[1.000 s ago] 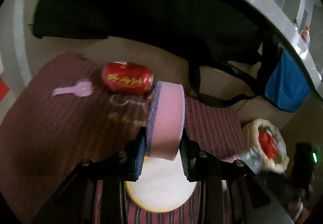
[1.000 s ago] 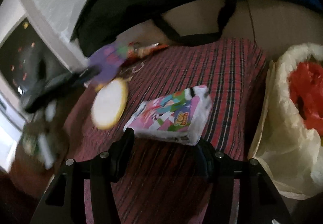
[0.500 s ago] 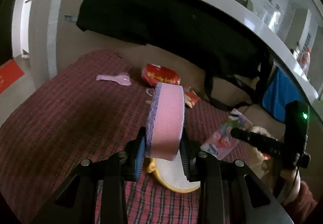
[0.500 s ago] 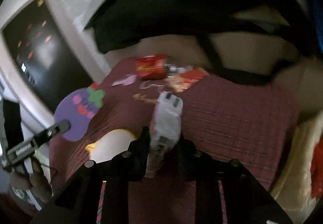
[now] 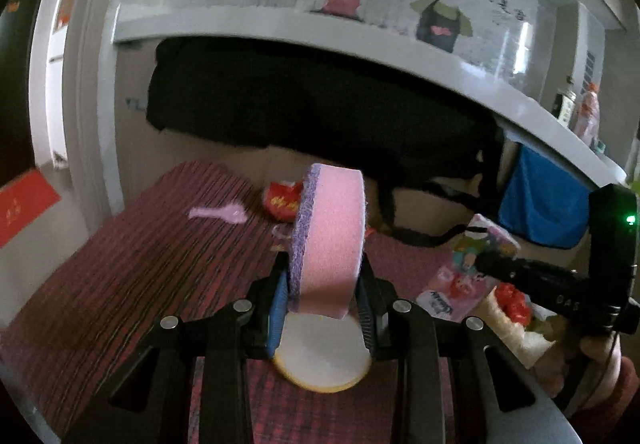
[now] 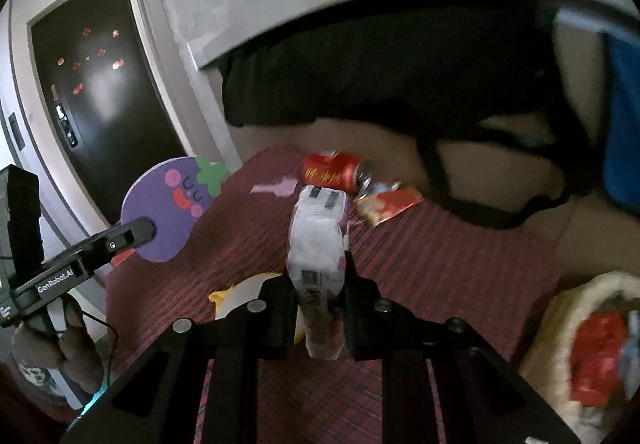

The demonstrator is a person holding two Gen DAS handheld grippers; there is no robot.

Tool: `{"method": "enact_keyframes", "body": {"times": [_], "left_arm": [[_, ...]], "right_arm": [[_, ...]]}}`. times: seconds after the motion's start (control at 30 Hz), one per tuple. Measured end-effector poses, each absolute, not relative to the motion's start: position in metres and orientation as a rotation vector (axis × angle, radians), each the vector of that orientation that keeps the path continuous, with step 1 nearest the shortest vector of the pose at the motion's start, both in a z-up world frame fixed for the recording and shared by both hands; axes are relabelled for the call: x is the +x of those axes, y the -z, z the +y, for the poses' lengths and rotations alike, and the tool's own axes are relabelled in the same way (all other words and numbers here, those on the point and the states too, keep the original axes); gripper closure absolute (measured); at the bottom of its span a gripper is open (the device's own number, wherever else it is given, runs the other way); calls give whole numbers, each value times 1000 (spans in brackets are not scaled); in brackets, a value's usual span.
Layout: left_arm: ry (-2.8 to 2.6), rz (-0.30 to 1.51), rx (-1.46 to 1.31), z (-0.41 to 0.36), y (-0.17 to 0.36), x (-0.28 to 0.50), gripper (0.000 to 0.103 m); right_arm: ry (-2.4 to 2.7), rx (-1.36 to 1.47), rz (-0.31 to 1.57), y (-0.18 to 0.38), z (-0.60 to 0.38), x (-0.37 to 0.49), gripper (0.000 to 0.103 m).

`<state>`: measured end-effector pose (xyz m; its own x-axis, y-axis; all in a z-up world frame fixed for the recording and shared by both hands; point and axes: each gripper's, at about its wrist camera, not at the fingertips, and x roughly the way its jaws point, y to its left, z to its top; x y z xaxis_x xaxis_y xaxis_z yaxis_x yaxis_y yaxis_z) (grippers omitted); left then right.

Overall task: Collect trash
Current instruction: 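Carry the pink sponge with the left tool while the right tool carries the box to the bin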

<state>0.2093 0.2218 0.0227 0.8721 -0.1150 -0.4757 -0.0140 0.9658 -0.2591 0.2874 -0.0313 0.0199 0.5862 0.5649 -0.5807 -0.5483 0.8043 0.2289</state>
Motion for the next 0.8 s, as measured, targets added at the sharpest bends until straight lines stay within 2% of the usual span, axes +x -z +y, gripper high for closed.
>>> {"method": "enact_keyframes", "body": {"times": [0.43,0.8], "left_arm": [[200,416,-134,78,-74,217,71],[414,476,-106,-44,-67,263,71]], "right_arm": [[-479,21,517,-74,-165,242,86],[-260,43,480,-75,-278,227,86]]}}
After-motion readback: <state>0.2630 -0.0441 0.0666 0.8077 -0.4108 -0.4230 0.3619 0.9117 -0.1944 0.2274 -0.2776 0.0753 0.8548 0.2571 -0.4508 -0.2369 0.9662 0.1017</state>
